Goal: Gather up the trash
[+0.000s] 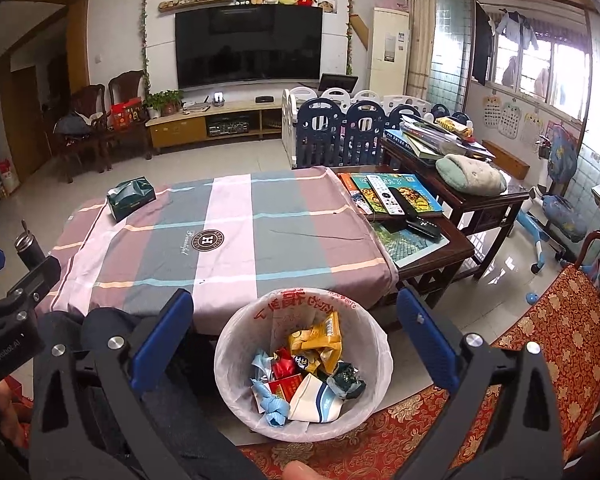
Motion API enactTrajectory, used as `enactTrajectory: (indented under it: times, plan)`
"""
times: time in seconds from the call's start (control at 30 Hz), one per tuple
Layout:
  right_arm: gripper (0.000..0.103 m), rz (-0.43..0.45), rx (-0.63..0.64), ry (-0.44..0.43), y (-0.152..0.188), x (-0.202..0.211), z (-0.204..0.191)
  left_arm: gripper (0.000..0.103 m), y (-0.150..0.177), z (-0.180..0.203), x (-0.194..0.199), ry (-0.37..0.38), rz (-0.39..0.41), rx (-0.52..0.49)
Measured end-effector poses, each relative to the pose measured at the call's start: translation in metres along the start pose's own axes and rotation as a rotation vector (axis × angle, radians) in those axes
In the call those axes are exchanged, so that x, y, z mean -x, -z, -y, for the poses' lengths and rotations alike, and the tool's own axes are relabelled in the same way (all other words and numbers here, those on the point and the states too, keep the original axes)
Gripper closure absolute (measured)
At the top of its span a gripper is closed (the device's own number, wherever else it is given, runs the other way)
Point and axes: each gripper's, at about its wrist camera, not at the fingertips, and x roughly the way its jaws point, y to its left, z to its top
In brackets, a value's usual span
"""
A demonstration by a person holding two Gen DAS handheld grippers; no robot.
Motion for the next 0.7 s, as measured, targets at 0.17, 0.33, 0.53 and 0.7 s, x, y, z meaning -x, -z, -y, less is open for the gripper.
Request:
enactTrajectory:
  times: [0.17, 0.33, 0.53, 0.7]
  plan:
    - [0.004, -0.002, -0.003, 0.003, -0.001, 0.0001, 0.0, 0.003, 0.0011, 0.0037, -0.0019, 0.001, -0.007, -0.01]
    - [0.004, -0.007, -0.002, 0.004, -0.001, -0.0002, -0.0011, 0.003, 0.0014, 0.0051, -0.0026, 0.001, -0.006, -0.013]
    - [0.004, -0.014, -0.001, 0.001, -0.0008, -0.002, -0.0013, 0.003, 0.0015, 0.0053, -0.0024, 0.002, -0.007, -0.015]
    - [0.004, -0.016, -0.001, 0.002, -0.0007, -0.003, -0.002, 0.003, 0.0014, 0.0053, -0.0028, 0.002, -0.006, -0.014]
